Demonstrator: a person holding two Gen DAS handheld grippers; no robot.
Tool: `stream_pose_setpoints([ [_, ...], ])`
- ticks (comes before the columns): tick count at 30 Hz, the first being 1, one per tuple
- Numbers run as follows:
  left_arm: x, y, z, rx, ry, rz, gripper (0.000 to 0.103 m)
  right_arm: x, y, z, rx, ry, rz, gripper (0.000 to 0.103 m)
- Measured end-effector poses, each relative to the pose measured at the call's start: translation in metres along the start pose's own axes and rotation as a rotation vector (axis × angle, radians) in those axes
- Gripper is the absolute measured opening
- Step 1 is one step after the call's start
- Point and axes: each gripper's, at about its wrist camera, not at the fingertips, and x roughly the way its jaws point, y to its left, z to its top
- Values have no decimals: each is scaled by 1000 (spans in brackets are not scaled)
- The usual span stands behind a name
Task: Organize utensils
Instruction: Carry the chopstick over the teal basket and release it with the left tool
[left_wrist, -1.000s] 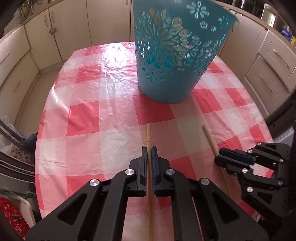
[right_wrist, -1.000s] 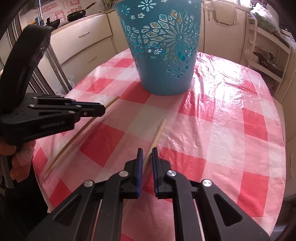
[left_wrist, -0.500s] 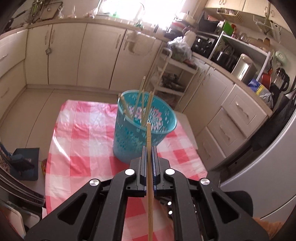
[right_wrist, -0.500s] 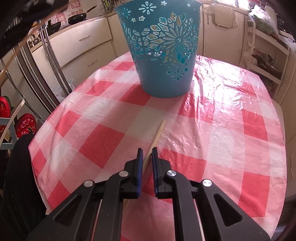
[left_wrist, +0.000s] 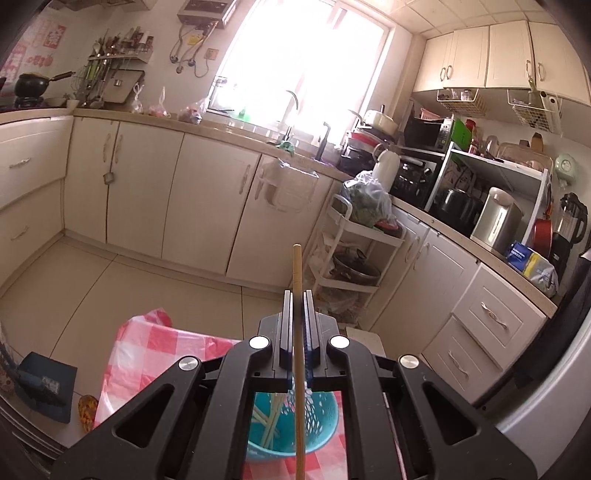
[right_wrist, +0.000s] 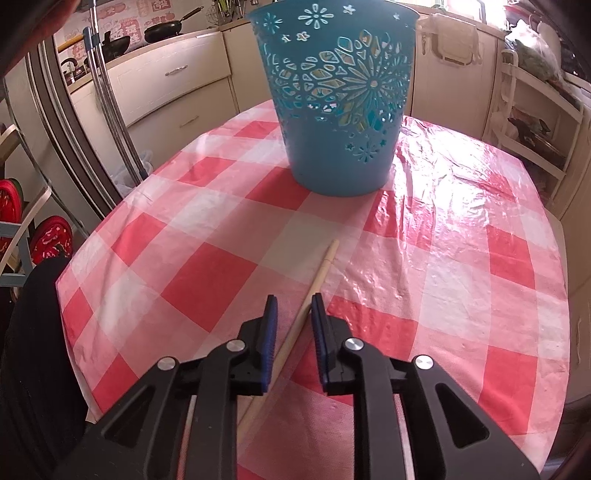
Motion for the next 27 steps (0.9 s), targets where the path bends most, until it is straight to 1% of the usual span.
stream_pose_setpoints([
  [3,18,-3,4,10,-34,33,4,1,12,0,-60,4,-25,31],
  [5,31,-5,5,27,-54,57,4,3,15,0,-75,2,-39,31],
  [7,43,-4,3,28,-65,73,4,4,13,1,-63,5,-27,31],
  [11,66,5,-5,-6,-76,105,4,6,13,2,-65,6,-27,32],
  [15,79,14,-16,-24,-88,137,5,6,13,2,-65,6,-24,33],
  [18,85,17,-25,-16,-94,160,5,6,14,2,-70,6,-24,34],
  [23,90,20,-40,3,-71,174,5,5,14,1,-70,6,-24,34],
  [27,90,22,-56,32,-24,174,5,5,14,1,-69,6,-24,34],
])
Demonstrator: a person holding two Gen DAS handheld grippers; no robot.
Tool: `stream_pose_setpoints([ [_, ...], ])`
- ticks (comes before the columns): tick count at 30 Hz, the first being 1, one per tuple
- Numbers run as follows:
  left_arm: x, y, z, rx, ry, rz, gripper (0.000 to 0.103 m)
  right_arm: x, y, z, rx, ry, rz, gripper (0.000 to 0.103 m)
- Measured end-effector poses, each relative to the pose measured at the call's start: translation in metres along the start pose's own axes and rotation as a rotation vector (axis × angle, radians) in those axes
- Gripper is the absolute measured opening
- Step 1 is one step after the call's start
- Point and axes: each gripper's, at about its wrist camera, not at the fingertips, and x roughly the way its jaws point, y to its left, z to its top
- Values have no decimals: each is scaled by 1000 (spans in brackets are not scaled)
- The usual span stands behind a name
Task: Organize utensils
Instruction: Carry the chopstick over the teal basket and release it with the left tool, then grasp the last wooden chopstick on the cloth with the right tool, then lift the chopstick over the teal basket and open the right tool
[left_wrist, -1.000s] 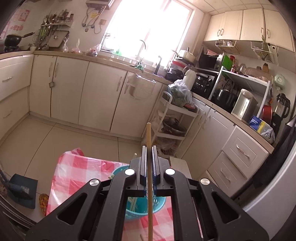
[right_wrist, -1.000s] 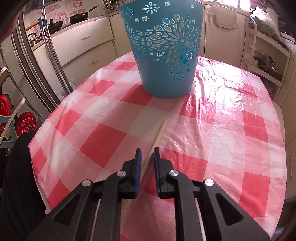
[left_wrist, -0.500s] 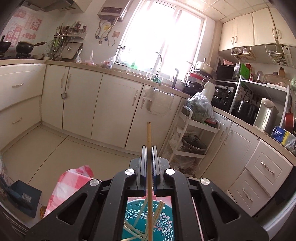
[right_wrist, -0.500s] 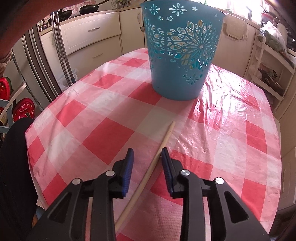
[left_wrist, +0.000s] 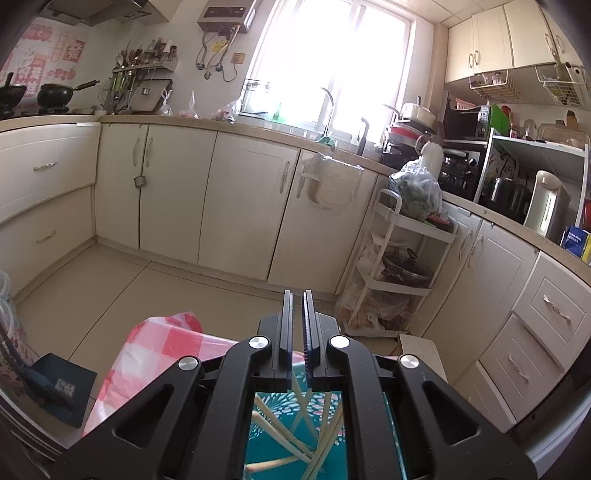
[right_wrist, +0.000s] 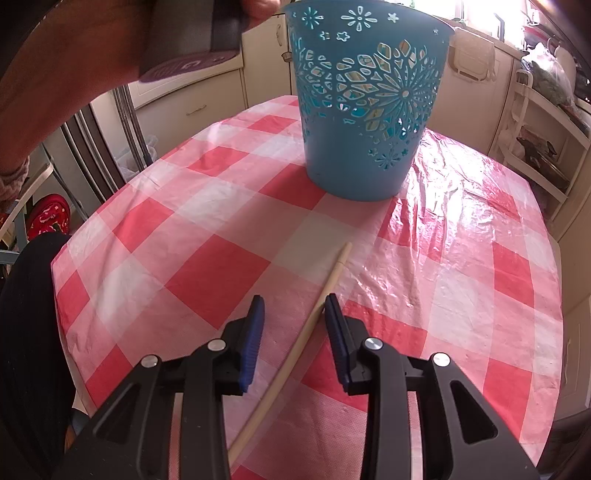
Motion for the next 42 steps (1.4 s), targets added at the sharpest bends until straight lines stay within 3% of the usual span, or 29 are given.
stream_pose_setpoints([
  [6,-22,9,-21,39,63,2,10,-1,-1,0,5,-1,8,35],
  [10,-67,33,-32,18,18,69,54,-3,-8,-1,45,-5,42,35],
  [12,-90,50,-40,-7,-7,117,65,-4,-15,-2,100,-10,73,35],
  [14,-102,70,-56,-30,19,158,74,-5,-18,-3,137,-14,89,35],
  [20,-84,119,-121,-74,253,222,75,-5,-9,3,126,0,13,35],
  [24,-66,124,-147,-69,330,220,75,5,-9,15,171,10,-47,34],
  [28,-57,124,-158,-51,354,224,77,10,-5,22,151,32,-117,23],
  [31,-49,128,-164,-64,392,221,81,7,-7,20,127,51,-97,10],
  [37,-41,130,-168,-90,425,207,85,-2,-11,13,35,115,-23,8],
  [42,-37,120,-171,-38,451,208,86,-3,-10,9,28,127,-48,10],
])
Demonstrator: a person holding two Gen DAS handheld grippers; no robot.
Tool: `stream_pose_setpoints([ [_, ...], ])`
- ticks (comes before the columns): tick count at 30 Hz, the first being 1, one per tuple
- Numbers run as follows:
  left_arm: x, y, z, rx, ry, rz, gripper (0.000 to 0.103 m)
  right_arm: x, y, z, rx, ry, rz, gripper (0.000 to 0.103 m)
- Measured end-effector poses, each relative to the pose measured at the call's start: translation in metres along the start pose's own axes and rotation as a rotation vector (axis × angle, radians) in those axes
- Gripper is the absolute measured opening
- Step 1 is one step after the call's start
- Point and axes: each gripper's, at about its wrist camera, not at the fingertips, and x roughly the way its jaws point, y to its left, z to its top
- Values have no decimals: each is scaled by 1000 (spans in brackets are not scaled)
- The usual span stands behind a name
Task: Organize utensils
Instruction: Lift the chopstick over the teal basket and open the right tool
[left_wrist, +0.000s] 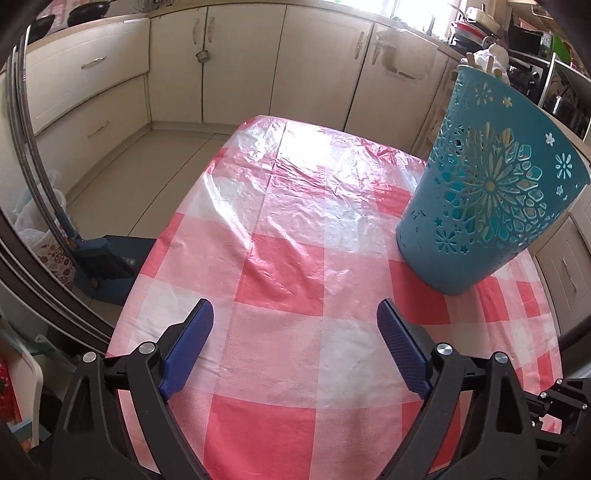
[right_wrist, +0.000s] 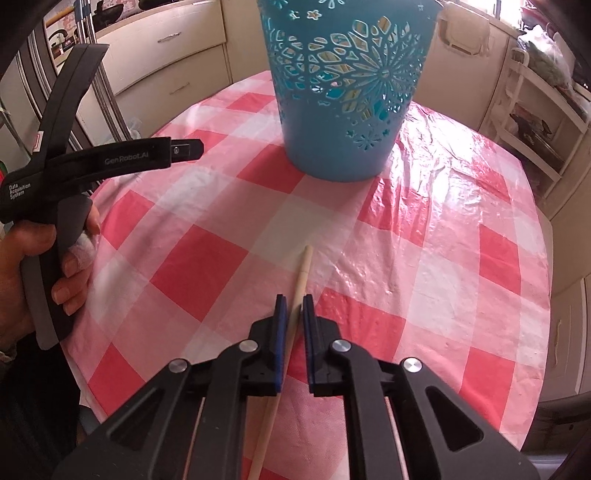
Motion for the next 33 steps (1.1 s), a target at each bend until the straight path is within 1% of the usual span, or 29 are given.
stream_pose_setpoints([
  [3,0,-1,0,3,4,5,87,0,2,-1,7,-14,-8,10],
  [6,1,-1,0,0,12,11,88,-1,-3,-4,45,-26,18,7],
  [8,3,-1,0,5,21,13,89,-2,-10,-6,87,-28,53,6],
  [12,6,-3,0,13,33,17,89,-18,-24,-13,169,-67,137,6],
  [15,6,-3,0,14,34,18,90,-34,-34,-15,223,-113,197,6],
  [19,6,-3,0,13,34,20,90,-63,-48,-9,284,-202,269,6],
  [22,6,-4,0,16,36,23,91,-86,-54,6,304,-281,302,6],
  [28,7,-4,0,18,38,24,92,-132,-65,52,302,-442,344,6],
  [30,7,-4,0,18,38,25,92,-144,-67,73,293,-510,343,6],
  [33,6,-3,-1,17,38,24,92,-163,-68,109,295,-633,296,6],
])
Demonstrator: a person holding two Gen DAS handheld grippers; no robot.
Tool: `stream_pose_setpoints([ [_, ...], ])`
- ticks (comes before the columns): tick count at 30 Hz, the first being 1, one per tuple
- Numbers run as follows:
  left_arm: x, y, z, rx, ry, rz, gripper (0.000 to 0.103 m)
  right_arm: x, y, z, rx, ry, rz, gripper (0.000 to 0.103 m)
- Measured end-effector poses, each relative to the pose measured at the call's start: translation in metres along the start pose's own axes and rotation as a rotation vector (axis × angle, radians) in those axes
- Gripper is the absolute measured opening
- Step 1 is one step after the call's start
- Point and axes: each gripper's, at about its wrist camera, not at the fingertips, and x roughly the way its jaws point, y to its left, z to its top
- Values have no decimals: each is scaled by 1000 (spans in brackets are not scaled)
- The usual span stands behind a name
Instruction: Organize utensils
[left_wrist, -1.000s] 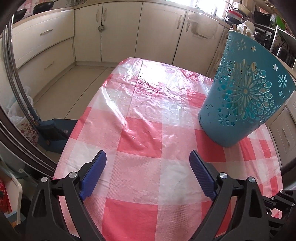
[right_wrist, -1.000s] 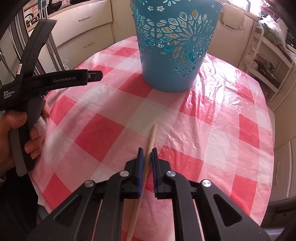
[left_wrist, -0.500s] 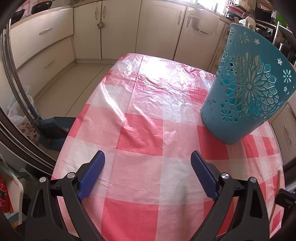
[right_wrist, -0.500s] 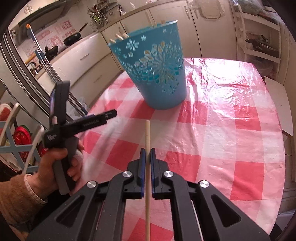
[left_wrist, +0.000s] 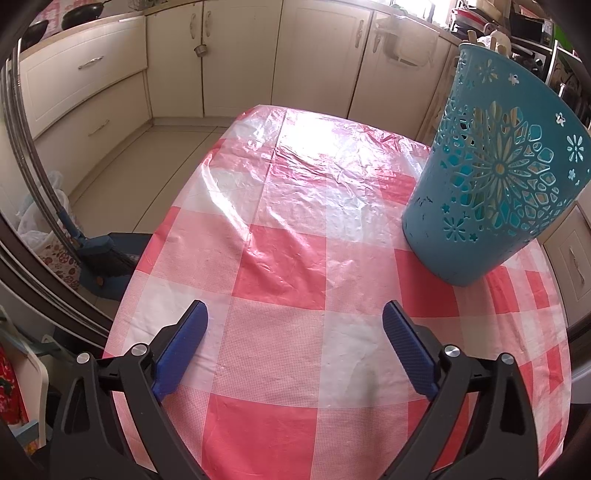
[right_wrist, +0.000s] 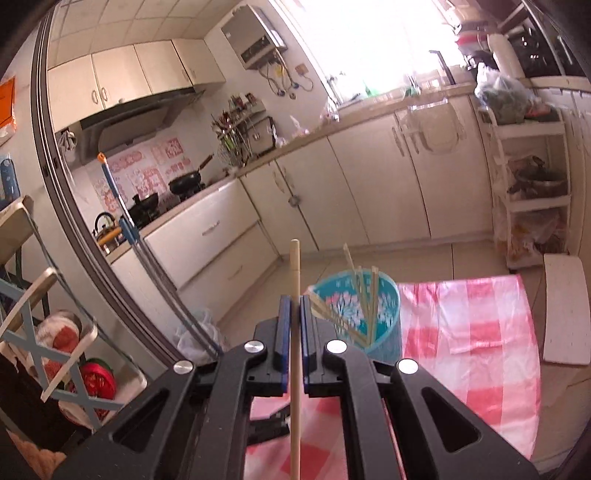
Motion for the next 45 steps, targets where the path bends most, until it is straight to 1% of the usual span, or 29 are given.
stream_pose_setpoints([
  [3,0,0,0,-1,0,-1,92,14,8,29,-29,-118,-64,6],
  [5,0,0,-1,-1,0,-1,92,28,9,40,-33,-183,-116,6],
  [7,0,0,-1,-2,0,-2,92,43,10,45,-50,-239,-184,6],
  [9,0,1,-1,-4,-2,-6,92,60,7,43,-74,-266,-243,6],
  [11,0,2,-1,-7,-3,-10,92,78,1,36,-89,-256,-303,6],
  [14,0,2,-1,-10,-5,-18,92,93,-11,20,-88,-206,-343,6],
  [22,0,0,-2,2,-2,-12,94,95,-20,-17,-136,-105,-357,6],
  [25,-3,-1,-1,14,1,-5,94,86,-20,-24,-123,-81,-349,7],
  [27,-11,1,-1,17,1,16,94,73,-16,-30,-123,-78,-334,11],
  [28,-19,3,-2,12,-6,19,94,64,-13,-33,-123,-72,-323,18],
  [30,-41,6,-2,-3,-35,13,94,44,-9,-41,-114,-55,-310,38],
  [31,-52,7,-2,-3,-50,11,94,36,-6,-45,-108,-47,-308,43],
  [32,-67,7,-1,1,-67,8,94,27,-3,-49,-101,-34,-308,51],
  [33,-80,7,0,7,-81,7,95,15,0,-53,-92,-15,-314,60],
  [34,-91,6,1,12,-93,10,95,7,3,-58,-82,1,-323,65],
  [35,-103,5,2,15,-103,13,95,-2,6,-62,-69,17,-334,74],
  [36,-116,4,2,18,-109,8,95,-13,9,-66,-52,34,-347,80],
  [37,-128,3,3,21,-109,5,95,-21,12,-69,-42,49,-356,82],
  [39,-153,-2,2,31,-115,1,95,-38,18,-73,-27,69,-375,92],
  [41,-178,-7,1,48,-131,0,95,-54,26,-76,-17,80,-390,94],
  [42,-193,-11,-1,62,-140,-9,95,-62,30,-76,-11,90,-391,95],
  [45,-232,-20,-8,96,-166,-42,95,-80,45,-76,-8,114,-402,96],
])
